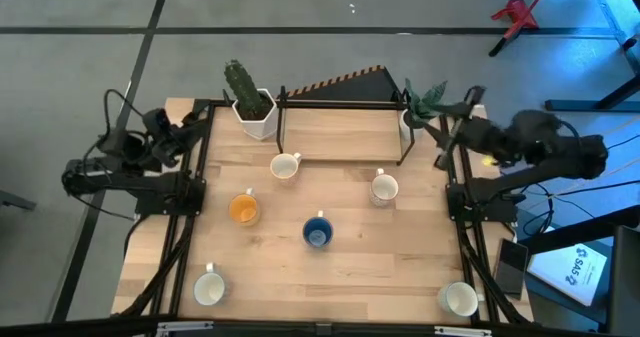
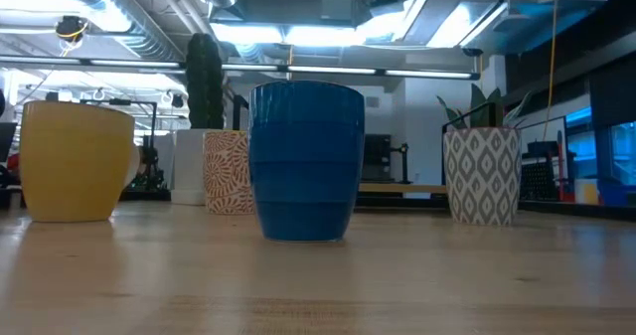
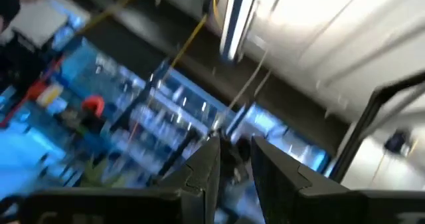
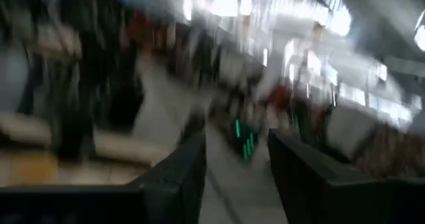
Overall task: Place coffee mugs
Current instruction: Put the gray patterned mug on the shelf
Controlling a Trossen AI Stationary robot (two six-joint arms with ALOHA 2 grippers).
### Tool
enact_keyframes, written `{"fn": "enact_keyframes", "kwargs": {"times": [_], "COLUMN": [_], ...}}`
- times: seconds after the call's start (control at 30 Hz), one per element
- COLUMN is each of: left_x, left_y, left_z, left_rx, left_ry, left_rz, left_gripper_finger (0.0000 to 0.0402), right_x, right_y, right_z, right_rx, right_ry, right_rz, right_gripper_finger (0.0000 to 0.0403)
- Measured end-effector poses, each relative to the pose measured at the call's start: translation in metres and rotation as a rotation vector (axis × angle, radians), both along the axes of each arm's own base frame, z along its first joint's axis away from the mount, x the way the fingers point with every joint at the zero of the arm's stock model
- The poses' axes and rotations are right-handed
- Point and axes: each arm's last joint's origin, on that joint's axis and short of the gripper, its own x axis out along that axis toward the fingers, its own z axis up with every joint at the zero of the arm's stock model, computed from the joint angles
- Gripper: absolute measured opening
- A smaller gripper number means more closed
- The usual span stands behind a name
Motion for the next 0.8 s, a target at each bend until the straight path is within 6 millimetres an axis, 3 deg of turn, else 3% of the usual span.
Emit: {"fn": "enact_keyframes", "kwargs": {"times": [0.17, 0.37, 0.6, 0.8], "left_x": [0.019, 0.035, 0.047, 0.053], "left_y": [0.000, -0.001, -0.001, 0.001], "left_z": [0.025, 0.045, 0.039, 0.032], "left_rx": [0.059, 0.172, 0.196, 0.193], "left_ry": [0.135, 0.190, 0.281, 0.359], "left_rz": [-0.015, -0.009, -0.008, 0.035], "left_gripper_finger": [0.0080, 0.0080, 0.0080, 0.0080], "right_x": [0.026, 0.064, 0.097, 0.117], "right_y": [0.003, 0.012, 0.022, 0.026], "right_z": [-0.003, -0.037, -0.097, -0.136], "right_rx": [0.098, 0.180, 0.341, 0.334], "right_ry": [0.369, 0.755, 1.106, 1.269], "right_rz": [-0.054, -0.027, 0.031, 0.032], "right_gripper_finger": [0.0150, 0.0193, 0.0266, 0.0275]}}
